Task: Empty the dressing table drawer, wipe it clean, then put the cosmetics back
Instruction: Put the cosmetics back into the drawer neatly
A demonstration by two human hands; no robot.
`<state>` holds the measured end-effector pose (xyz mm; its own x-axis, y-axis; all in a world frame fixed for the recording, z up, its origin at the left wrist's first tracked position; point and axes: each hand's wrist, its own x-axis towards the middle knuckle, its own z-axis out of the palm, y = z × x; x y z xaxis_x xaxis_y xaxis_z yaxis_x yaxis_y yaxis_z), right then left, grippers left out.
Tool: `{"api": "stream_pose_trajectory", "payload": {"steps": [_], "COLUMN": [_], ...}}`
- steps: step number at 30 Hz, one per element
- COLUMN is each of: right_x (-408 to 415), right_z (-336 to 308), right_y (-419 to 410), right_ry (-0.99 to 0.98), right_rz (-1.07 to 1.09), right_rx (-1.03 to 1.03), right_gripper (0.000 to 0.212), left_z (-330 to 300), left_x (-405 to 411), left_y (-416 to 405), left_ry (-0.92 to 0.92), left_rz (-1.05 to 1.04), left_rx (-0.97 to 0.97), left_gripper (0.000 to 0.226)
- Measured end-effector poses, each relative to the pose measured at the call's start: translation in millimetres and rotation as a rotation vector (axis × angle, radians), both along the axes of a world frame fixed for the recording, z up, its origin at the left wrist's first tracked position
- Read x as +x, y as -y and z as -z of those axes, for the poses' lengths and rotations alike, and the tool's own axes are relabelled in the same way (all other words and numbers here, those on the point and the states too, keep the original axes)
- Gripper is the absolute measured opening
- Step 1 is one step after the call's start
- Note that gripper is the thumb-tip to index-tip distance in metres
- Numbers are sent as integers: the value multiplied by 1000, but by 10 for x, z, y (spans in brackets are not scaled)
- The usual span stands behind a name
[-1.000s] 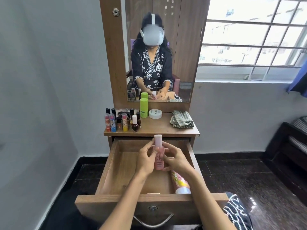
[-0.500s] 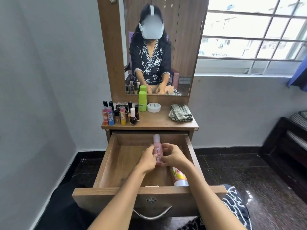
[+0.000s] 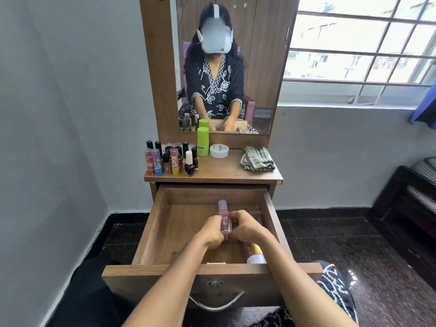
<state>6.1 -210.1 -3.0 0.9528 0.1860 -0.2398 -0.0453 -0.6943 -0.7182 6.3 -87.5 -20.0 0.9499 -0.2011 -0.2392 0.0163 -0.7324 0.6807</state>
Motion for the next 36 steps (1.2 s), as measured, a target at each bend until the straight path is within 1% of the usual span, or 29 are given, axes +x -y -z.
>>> {"api": "stream_pose_trajectory", "payload": {"steps": [5,13,19,25,27,29,33,34,36], "right_x": [-8,-9,-14,-30,-38,-42,-65,-80,-108], "right_z": [16,25,14,-24,-36,-41,-40,-38,-48], "right_y": [-2,-16,-33,-28,-22,-14,14,18,17], "right_ry": [30,30,29,32,28,38,72,96,181], "right_rz": [8,18,24,19,41,81,128,131,186], "right_rx": [-39,-114,-178,-222,-206,-152,-40,-17,57], "right_gripper": [49,46,53,49,47,38,17,17,27], "left_z": [1,13,2,-4,-19,-47,-104,-127,-183], "left_x": [2,6,-15,-17,-11,-5,-28,-36,-57], "left_y": [0,13,18,31,34,40,37,37,40], "left_ry": [-6,10,12,16,31,51,94,114,201], "left_rz": [37,43,55,45,1,-55,-172,-210,-289], "left_rx": [69,117,143,152,145,126,48,11,-104], "left_gripper": [52,46,41,39,36,34,47,50,51]}}
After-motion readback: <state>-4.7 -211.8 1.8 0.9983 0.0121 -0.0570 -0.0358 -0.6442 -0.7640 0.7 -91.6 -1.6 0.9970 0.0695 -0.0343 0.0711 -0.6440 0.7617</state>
